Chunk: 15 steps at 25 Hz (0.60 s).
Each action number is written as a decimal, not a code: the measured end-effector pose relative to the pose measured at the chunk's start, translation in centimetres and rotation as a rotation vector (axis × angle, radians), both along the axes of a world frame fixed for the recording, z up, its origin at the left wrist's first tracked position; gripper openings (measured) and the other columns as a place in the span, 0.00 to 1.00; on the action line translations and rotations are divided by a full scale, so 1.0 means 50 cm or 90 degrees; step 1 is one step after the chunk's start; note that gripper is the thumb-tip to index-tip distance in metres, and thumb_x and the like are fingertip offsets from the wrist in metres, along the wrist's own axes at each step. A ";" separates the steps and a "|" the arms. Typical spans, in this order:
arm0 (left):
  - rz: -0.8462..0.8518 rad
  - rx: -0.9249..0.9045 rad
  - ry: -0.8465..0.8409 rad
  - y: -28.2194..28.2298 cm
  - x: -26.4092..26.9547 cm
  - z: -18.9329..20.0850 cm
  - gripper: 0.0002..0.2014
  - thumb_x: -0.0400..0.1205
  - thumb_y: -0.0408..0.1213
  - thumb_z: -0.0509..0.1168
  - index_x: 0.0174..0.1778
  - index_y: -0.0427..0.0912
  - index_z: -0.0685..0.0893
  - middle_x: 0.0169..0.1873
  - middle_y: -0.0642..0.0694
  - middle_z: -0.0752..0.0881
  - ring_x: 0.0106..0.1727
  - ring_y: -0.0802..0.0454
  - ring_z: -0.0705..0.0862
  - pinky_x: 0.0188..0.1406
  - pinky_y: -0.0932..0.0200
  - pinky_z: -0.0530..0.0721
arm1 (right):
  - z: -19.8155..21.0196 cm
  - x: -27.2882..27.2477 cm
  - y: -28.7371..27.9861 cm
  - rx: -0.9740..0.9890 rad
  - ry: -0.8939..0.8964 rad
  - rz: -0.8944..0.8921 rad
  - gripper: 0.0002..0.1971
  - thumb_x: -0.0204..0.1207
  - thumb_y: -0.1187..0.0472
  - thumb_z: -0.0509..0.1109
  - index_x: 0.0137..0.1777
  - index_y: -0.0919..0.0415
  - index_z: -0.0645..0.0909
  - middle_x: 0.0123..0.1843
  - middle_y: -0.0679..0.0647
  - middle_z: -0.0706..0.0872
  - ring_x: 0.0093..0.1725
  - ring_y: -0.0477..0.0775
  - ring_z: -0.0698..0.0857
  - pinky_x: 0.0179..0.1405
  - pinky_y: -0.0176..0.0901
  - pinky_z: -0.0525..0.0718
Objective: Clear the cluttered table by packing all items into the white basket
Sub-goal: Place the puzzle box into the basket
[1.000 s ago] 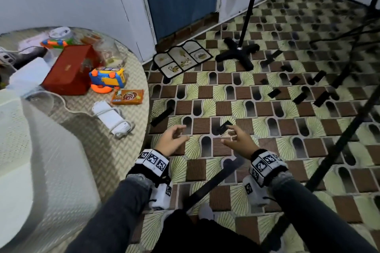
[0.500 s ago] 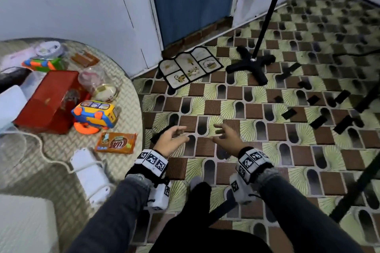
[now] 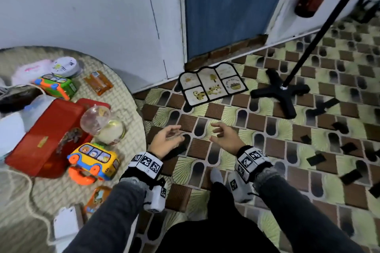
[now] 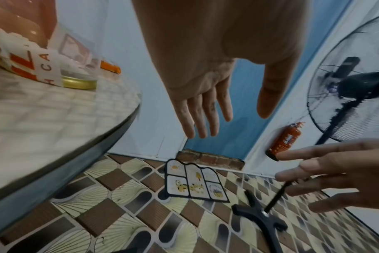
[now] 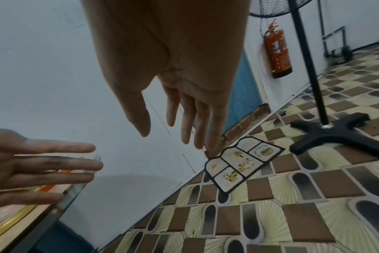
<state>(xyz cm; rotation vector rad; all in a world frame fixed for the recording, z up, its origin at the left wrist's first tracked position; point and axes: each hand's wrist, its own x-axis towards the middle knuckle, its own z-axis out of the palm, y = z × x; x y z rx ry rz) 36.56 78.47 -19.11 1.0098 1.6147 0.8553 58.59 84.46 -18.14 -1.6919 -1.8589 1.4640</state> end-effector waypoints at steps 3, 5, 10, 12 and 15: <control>0.065 -0.007 0.007 0.070 -0.046 -0.008 0.18 0.77 0.28 0.71 0.61 0.45 0.81 0.61 0.43 0.83 0.66 0.47 0.80 0.71 0.51 0.75 | -0.010 -0.033 0.121 0.007 -0.001 0.055 0.23 0.77 0.62 0.72 0.71 0.61 0.73 0.55 0.54 0.79 0.55 0.52 0.80 0.51 0.38 0.75; 0.123 0.011 0.009 0.117 -0.074 -0.002 0.16 0.77 0.28 0.71 0.59 0.46 0.80 0.58 0.43 0.83 0.66 0.44 0.80 0.72 0.48 0.74 | -0.012 -0.063 0.214 0.012 0.005 0.109 0.23 0.77 0.62 0.73 0.71 0.61 0.73 0.56 0.56 0.81 0.57 0.55 0.82 0.54 0.39 0.77; 0.267 0.039 0.033 0.202 -0.122 0.045 0.18 0.77 0.30 0.72 0.62 0.45 0.80 0.60 0.45 0.84 0.64 0.49 0.81 0.71 0.47 0.76 | -0.002 -0.165 0.417 -0.009 0.046 0.213 0.22 0.74 0.63 0.74 0.68 0.58 0.76 0.51 0.53 0.82 0.57 0.57 0.84 0.60 0.51 0.83; 0.340 0.064 0.034 0.223 -0.142 0.070 0.19 0.77 0.31 0.71 0.64 0.44 0.80 0.62 0.45 0.84 0.65 0.51 0.81 0.71 0.50 0.76 | 0.011 -0.229 0.477 0.001 0.045 0.279 0.22 0.74 0.63 0.74 0.68 0.59 0.76 0.49 0.51 0.82 0.57 0.58 0.84 0.62 0.54 0.83; 0.439 0.094 0.030 0.231 -0.174 0.109 0.17 0.78 0.31 0.71 0.61 0.48 0.80 0.60 0.47 0.84 0.66 0.52 0.80 0.68 0.51 0.78 | 0.030 -0.333 0.516 -0.009 0.075 0.368 0.20 0.74 0.64 0.74 0.66 0.57 0.76 0.47 0.49 0.81 0.57 0.58 0.84 0.59 0.52 0.84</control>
